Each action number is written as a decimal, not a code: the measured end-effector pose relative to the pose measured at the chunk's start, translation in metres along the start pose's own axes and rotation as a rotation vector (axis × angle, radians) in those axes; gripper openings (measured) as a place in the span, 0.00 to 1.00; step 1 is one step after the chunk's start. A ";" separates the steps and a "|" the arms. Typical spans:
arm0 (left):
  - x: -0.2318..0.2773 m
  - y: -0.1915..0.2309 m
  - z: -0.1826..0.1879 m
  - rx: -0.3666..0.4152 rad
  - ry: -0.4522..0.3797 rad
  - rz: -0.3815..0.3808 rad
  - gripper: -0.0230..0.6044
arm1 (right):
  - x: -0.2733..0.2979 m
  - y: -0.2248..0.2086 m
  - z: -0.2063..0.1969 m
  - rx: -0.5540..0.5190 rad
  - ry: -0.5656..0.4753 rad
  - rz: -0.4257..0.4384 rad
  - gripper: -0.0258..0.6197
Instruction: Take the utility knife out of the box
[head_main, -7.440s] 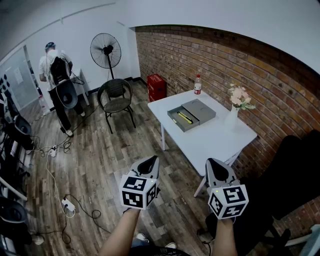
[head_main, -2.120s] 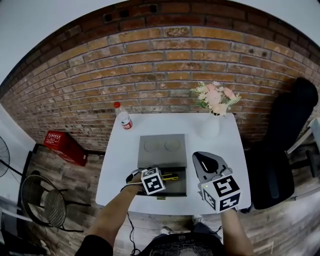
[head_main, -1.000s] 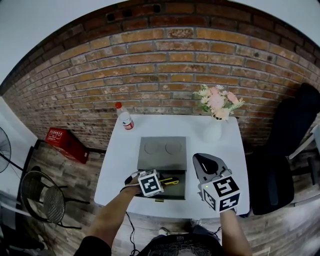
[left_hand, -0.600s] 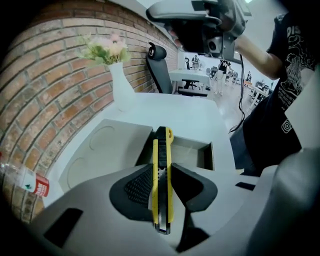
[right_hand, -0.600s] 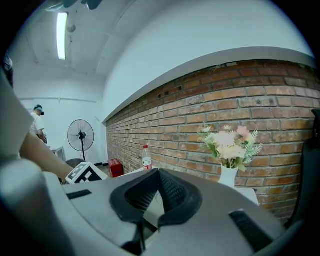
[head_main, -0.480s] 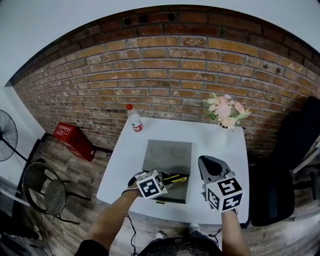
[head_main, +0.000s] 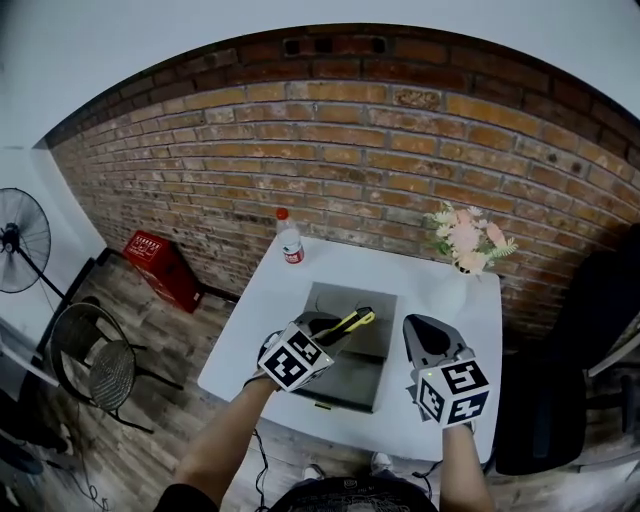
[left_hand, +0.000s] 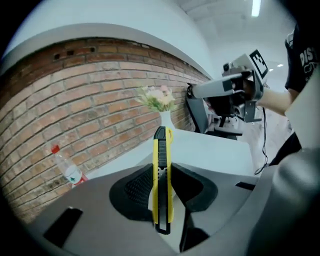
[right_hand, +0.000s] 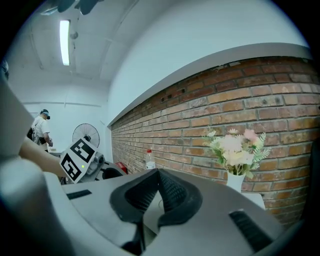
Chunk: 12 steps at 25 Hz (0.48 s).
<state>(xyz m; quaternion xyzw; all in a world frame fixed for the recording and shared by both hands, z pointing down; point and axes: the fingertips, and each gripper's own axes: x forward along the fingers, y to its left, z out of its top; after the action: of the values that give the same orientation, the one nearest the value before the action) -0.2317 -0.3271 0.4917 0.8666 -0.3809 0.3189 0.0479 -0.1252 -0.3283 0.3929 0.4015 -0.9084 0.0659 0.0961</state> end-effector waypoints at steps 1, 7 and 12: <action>-0.005 0.006 0.006 -0.019 -0.025 0.030 0.24 | 0.001 0.001 0.001 -0.001 -0.001 0.005 0.07; -0.042 0.034 0.030 -0.125 -0.150 0.191 0.24 | 0.005 0.003 0.008 -0.012 -0.015 0.023 0.07; -0.074 0.049 0.043 -0.207 -0.246 0.308 0.24 | 0.007 0.003 0.015 -0.020 -0.028 0.032 0.07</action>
<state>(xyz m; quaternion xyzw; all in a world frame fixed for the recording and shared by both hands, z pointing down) -0.2804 -0.3288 0.4069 0.8209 -0.5425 0.1736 0.0403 -0.1337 -0.3345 0.3799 0.3868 -0.9166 0.0526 0.0864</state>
